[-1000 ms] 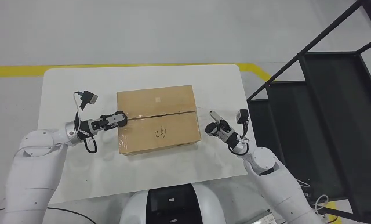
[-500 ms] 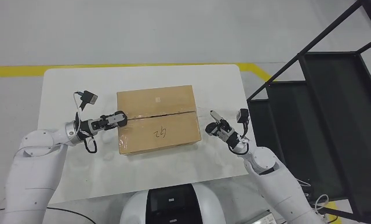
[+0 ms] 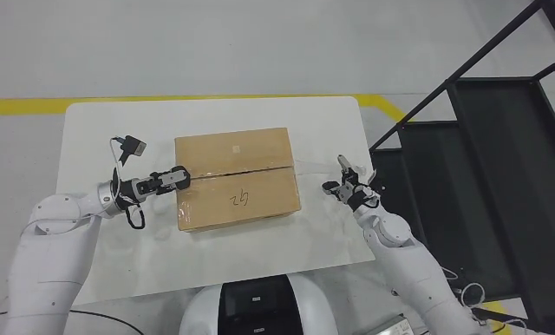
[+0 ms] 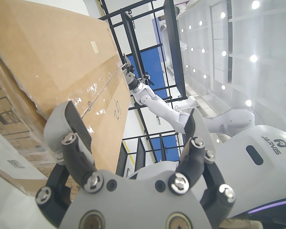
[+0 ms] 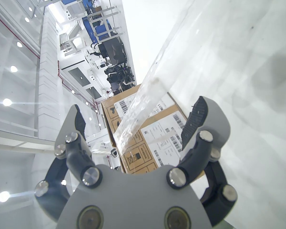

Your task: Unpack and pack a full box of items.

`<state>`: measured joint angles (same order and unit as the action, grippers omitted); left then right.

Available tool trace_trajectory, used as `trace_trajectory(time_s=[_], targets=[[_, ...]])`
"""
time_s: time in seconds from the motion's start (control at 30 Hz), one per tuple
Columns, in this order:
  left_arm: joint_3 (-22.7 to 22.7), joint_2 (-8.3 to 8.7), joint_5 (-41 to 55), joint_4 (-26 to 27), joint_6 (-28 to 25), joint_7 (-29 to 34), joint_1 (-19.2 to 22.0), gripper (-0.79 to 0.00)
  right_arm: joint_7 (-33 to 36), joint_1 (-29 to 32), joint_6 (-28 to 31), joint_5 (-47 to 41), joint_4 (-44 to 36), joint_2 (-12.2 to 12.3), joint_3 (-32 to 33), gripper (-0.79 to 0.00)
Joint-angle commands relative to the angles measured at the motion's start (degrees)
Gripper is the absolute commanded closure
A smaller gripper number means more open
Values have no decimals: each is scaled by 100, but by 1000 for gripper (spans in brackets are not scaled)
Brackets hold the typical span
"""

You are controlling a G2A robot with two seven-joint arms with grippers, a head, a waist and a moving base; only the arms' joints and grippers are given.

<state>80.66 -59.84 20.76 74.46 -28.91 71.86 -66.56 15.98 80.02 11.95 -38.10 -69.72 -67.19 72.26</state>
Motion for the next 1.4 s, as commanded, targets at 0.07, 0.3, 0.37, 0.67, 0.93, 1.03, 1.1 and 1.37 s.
trace_trajectory(time_s=[0.07, 0.3, 0.37, 0.67, 0.93, 1.03, 1.1, 1.37], targets=[[0, 0, 0, 0, 0, 0, 0, -785, -72, -208, 255, -410, 326, -101, -74, -677], [0, 0, 0, 0, 0, 0, 0, -785, -10, -284, 417, -418, 607, -142, 1, 0], [0, 0, 0, 0, 0, 0, 0, -785, 9, -259, 416, -460, 610, -144, 61, 0], [0, 0, 0, 0, 0, 0, 0, -785, 131, -236, 546, -631, 437, -190, 188, 0], [0, 0, 0, 0, 0, 0, 0, -785, 484, 211, 637, -605, -812, -158, 437, 0], [0, 0, 0, 0, 0, 0, 0, -785, 497, 375, 523, -460, -1411, -144, 492, 0], [0, 0, 0, 0, 0, 0, 0, -785, 506, 462, 405, -317, -1791, -142, 462, 0], [0, 0, 0, 0, 0, 0, 0, -785, 79, 353, 204, 556, -2421, -219, -25, 0]])
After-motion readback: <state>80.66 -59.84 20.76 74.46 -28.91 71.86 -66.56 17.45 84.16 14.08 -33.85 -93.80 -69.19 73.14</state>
